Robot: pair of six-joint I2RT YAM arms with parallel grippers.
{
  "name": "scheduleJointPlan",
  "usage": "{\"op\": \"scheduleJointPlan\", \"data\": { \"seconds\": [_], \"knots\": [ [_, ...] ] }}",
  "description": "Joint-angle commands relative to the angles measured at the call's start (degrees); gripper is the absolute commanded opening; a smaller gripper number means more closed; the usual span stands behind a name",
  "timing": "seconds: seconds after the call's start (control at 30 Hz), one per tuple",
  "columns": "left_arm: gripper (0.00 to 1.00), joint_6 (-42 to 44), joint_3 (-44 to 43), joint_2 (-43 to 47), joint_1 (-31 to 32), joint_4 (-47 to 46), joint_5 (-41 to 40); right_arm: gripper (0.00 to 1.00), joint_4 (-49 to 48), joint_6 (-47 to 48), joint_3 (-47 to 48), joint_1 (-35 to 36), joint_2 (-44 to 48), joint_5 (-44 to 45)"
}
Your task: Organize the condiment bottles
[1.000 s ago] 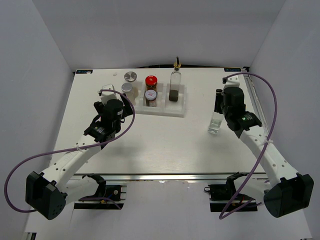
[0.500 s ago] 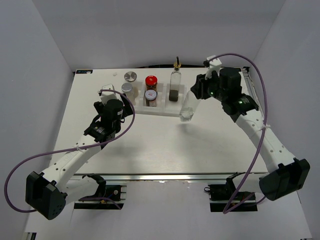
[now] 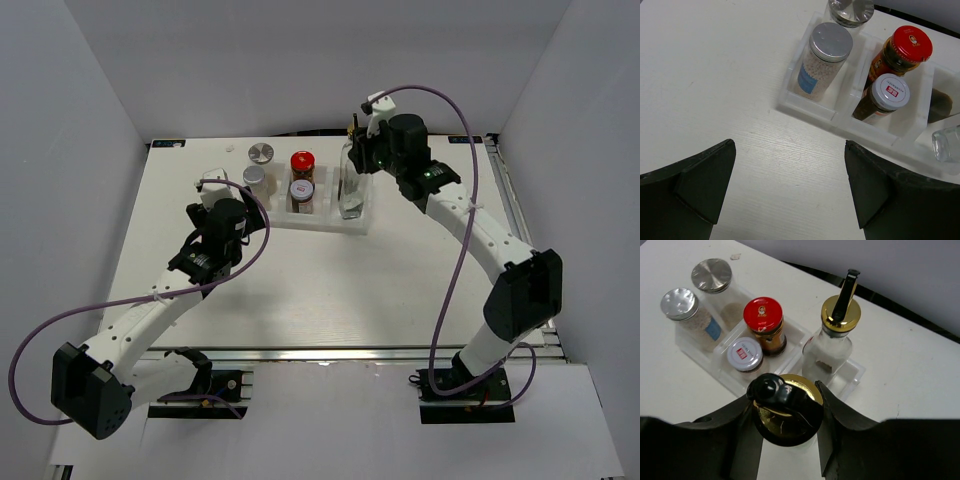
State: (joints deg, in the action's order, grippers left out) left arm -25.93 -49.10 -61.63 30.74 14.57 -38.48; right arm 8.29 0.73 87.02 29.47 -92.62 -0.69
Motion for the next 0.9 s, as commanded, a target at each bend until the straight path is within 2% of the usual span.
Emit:
{"op": "scheduleJointPlan", "data": {
  "seconds": [0.0, 0.2, 0.57, 0.7, 0.73, 0.83, 0.87],
  "knots": [
    [0.98, 0.3, 0.2, -0.1, -0.2, -0.2, -1.5, 0.00, -14.9, 2.3, 4.3, -0.1, -0.5, 2.7],
    [0.98, 0.5, 0.4, 0.0, -0.2, -0.4, -2.0, 0.00, -17.2, 3.8, 5.4, -0.2, -4.4, 2.3],
    [0.98, 0.3, 0.1, -0.7, -0.2, 0.2, -2.8, 0.02, -22.8, 1.9, -3.7, 0.3, -4.3, 2.1],
    [0.98, 0.3, 0.1, -0.6, -0.2, 0.3, -2.8, 0.17, -23.3, 0.9, -6.7, 0.4, -2.7, 2.5],
    [0.98, 0.2, 0.1, -0.5, -0.2, 0.5, -2.9, 0.27, -23.7, 0.8, -7.5, 0.4, -2.5, 2.5],
    [0.98, 0.1, 0.1, -0.5, -0.2, 0.5, -2.8, 0.44, -23.3, 0.7, -8.3, 0.5, -2.1, 2.8],
    [0.98, 0.1, 0.1, -0.5, -0.2, 0.5, -2.8, 0.57, -22.9, 0.7, -8.1, 0.5, -2.1, 2.6]
  ]
}}
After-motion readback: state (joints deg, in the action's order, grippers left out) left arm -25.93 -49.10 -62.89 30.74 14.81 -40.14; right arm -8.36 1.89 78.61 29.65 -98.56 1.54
